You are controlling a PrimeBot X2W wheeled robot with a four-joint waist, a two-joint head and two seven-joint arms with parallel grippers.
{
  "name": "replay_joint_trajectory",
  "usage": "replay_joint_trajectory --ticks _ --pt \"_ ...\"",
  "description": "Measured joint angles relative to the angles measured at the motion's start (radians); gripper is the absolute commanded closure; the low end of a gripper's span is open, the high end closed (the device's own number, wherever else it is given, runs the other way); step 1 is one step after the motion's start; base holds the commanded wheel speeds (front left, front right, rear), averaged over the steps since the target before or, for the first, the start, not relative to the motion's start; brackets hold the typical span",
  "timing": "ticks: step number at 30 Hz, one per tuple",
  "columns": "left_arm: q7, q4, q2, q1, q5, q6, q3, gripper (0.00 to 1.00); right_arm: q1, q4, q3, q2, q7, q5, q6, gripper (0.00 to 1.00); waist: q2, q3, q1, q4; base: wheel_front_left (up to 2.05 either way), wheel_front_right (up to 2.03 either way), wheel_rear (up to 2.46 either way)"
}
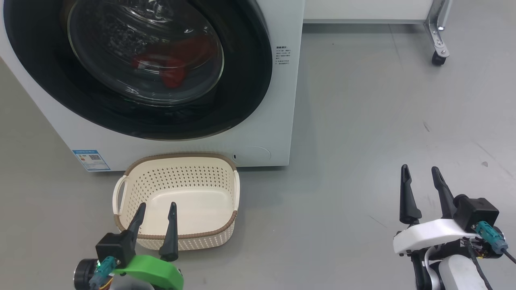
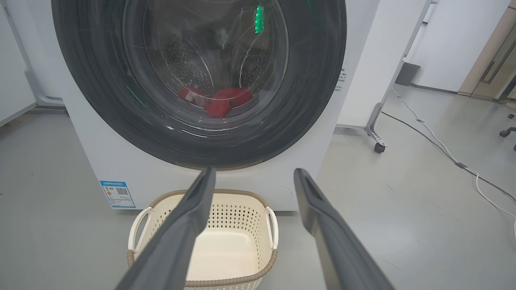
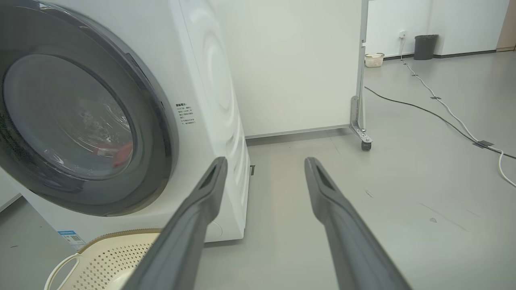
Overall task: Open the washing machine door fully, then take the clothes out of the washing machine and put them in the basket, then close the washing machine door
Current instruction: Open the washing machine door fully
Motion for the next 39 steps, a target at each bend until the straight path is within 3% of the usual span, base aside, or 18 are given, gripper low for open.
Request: replay_joint_trajectory --ticks 4,5,6,7,12,19,39 --pt "0.0 -0.006 0.0 -0.023 0.0 0.0 -0.003 0.0 -0.009 -0.009 0.0 -0.003 0.0 0.0 0.003 0.0 0.0 0.019 0.0 0.009 0.0 0.0 0.0" --pt "0.0 -0.008 0.0 -0.028 0.0 0.0 -0.005 0.0 -0.013 -0.011 0.0 -0.006 0.0 0.0 0.008 0.24 0.0 0.025 0.0 0.011 0.0 0.0 0.0" --pt "0.0 -0.01 0.0 -0.033 0.0 0.0 -0.007 0.0 -0.018 -0.012 0.0 -0.009 0.0 0.0 0.009 0.78 0.0 0.031 0.0 0.014 0.0 0.0 0.0" --pt "0.0 -0.012 0.0 -0.034 -0.001 0.0 -0.01 0.0 -0.021 -0.016 0.0 -0.012 0.0 0.0 0.009 1.0 0.0 0.036 0.0 0.017 0.0 0.0 0.0" --pt "0.0 -0.026 0.0 -0.043 -0.002 0.0 -0.025 0.0 -0.052 -0.035 -0.005 -0.016 0.0 0.013 0.027 1.0 0.0 0.07 0.0 0.033 0.0 0.0 0.0" --pt "0.0 -0.043 0.0 -0.076 -0.007 0.0 -0.042 0.0 -0.141 -0.058 -0.046 -0.015 0.016 0.117 0.049 1.0 0.0 0.129 0.0 0.06 0.0 0.0 0.0" --pt "0.0 -0.108 -0.002 -0.203 -0.053 0.012 -0.117 0.0 -0.527 -0.072 -0.156 -0.059 0.245 0.424 0.071 1.0 0.0 0.334 0.0 0.163 0.0 0.0 0.0"
